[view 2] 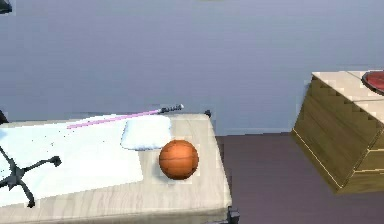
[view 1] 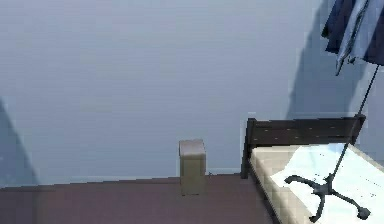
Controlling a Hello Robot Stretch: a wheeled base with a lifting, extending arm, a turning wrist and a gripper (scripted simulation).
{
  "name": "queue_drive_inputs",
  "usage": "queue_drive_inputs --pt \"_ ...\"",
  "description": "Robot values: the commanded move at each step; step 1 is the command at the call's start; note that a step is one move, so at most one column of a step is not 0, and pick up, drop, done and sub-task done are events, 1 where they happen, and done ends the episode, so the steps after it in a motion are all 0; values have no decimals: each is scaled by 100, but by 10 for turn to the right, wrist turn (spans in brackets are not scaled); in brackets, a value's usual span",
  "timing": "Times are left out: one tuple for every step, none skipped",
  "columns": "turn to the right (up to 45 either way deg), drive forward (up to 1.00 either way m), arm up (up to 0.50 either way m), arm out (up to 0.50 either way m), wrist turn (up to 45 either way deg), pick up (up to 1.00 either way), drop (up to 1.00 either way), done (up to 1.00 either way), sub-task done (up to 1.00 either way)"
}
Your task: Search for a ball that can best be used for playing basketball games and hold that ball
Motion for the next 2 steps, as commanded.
queue_drive_inputs --pt "0 0 12 0 0 0 0 0 0" --pt "0 0 0 44 0 0 0 0 0"
